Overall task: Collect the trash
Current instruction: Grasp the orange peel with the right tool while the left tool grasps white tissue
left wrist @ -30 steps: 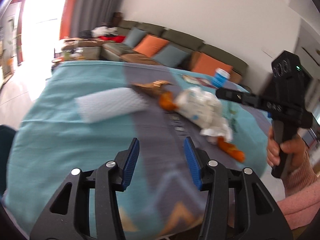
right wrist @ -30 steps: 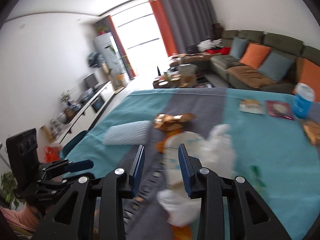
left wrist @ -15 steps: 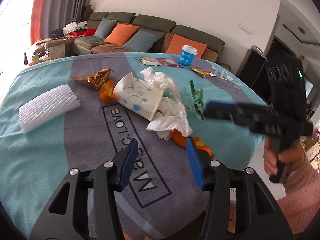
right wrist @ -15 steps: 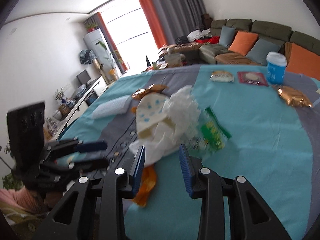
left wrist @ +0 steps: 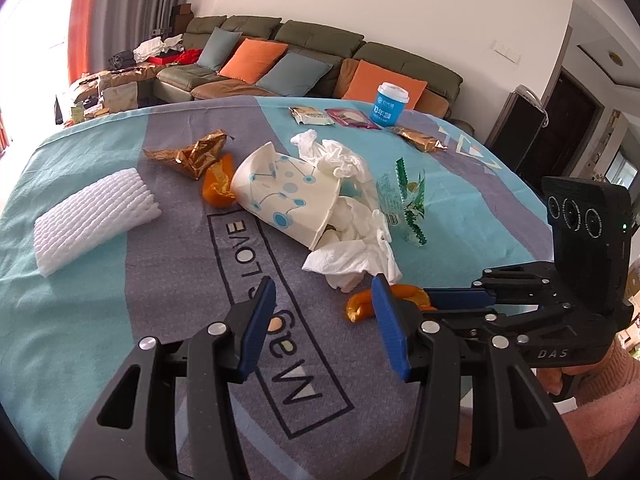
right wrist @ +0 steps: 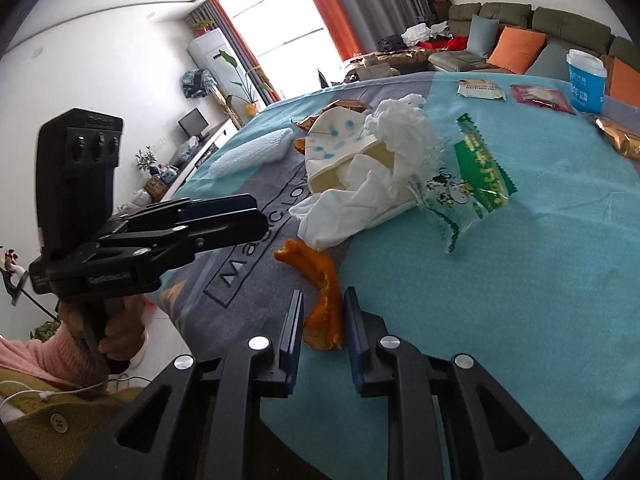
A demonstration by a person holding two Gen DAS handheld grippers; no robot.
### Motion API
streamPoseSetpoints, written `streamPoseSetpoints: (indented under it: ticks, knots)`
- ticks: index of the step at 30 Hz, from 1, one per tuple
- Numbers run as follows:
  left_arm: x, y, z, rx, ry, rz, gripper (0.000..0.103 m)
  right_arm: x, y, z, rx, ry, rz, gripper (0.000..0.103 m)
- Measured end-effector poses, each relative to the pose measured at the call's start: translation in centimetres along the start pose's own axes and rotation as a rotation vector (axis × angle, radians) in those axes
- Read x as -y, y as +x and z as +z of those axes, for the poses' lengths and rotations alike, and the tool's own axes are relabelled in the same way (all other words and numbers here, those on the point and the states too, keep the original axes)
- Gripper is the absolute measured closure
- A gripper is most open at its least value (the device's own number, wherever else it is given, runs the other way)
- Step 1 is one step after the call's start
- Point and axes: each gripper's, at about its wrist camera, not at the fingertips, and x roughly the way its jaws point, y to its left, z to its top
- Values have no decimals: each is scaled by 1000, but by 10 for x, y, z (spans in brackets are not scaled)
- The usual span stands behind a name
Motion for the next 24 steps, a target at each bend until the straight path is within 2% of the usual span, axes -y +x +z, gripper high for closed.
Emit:
streamPoseSetpoints:
  ticks: [6,8,12,15,17,19,24]
  knots:
    - [6,12,5,-29,10,-19,48,11,-25,-1,56,13,28,86]
    - [8,17,7,-40,10,-27,45,15,-34,1,75,19,23,86]
    - [8,37,13,-86,-4,-28,44,27,-45,3,106,39,-3,87]
    - [6,48,18,-106,-26,-37,53,34,-48,5,124,61,-4,87]
    - [5,50,20,-111,-35,-56,79,37,-49,7,133,74,-1,87]
    - [4,53,19,-124,-56,-82,95,41,-49,9,143,88,-1,87]
    - [3,42,15,-95,-62,-89,99,49,-45,18,156,116,5,87]
